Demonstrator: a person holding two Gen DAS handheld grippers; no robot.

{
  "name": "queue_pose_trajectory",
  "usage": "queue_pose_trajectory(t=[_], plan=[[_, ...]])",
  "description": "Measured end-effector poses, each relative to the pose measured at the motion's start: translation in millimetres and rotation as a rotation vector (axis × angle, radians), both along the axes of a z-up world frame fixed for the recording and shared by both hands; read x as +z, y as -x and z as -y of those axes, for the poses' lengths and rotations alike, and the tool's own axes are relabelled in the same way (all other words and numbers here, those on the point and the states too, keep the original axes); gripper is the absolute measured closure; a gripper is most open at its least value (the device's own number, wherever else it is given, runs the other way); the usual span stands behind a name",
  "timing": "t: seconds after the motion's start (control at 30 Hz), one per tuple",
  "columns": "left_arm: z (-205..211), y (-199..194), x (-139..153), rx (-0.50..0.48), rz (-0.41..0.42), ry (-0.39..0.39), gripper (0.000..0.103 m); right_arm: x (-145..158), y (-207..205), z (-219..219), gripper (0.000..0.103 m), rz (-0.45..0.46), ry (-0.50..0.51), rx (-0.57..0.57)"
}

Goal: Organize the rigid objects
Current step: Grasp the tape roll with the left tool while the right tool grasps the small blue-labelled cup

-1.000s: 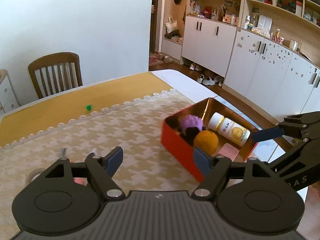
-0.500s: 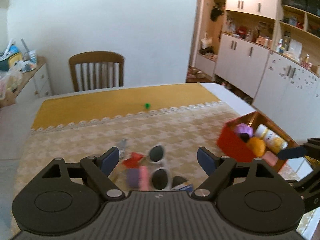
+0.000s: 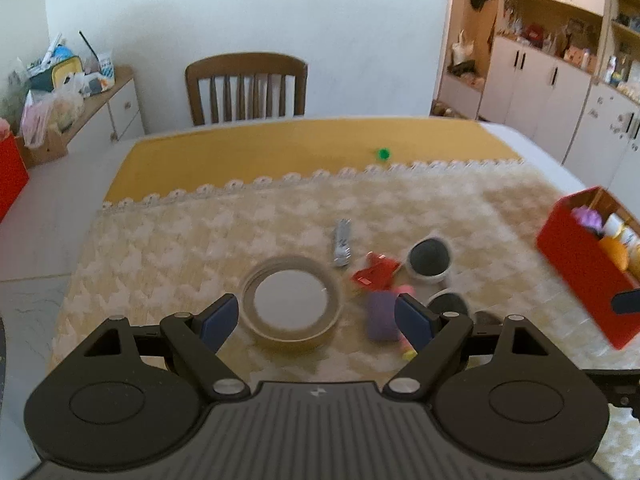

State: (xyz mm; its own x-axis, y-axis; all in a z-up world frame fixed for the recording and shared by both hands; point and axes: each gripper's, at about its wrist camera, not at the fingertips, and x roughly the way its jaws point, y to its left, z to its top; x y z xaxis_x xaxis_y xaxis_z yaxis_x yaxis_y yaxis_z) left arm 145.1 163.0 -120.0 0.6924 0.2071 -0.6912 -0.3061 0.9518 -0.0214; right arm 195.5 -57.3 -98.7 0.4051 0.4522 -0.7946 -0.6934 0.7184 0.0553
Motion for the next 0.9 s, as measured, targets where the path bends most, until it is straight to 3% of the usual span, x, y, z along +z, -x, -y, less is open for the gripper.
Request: queue_pose_trajectory(t=[0.33, 0.73, 0.8, 0.9], plan=[[-23.0, -22.1, -33.5, 0.019, -0.060, 0.029, 0.018, -28.9, -15.5, -34.4, 0.008, -0.021, 0.070, 0.040], [-24.5, -41.0, -45.9, 0.005, -0.060, -0.013, 0.018, -43.0, -31.8, -48.0, 0.036, -0.035, 0.101, 0.063], [-24.5, -41.9, -47.4, 0.002, -0.065, -0.014, 0.018, -44.0, -32.8, -48.9, 0.046, -0.039, 0.102, 0.066], [-25.0, -42.1, -48.0, 0.013, -0.066, -0.010, 0.020, -44.5, -32.7, -49.9, 0.049, -0.028, 0.107, 0.072]])
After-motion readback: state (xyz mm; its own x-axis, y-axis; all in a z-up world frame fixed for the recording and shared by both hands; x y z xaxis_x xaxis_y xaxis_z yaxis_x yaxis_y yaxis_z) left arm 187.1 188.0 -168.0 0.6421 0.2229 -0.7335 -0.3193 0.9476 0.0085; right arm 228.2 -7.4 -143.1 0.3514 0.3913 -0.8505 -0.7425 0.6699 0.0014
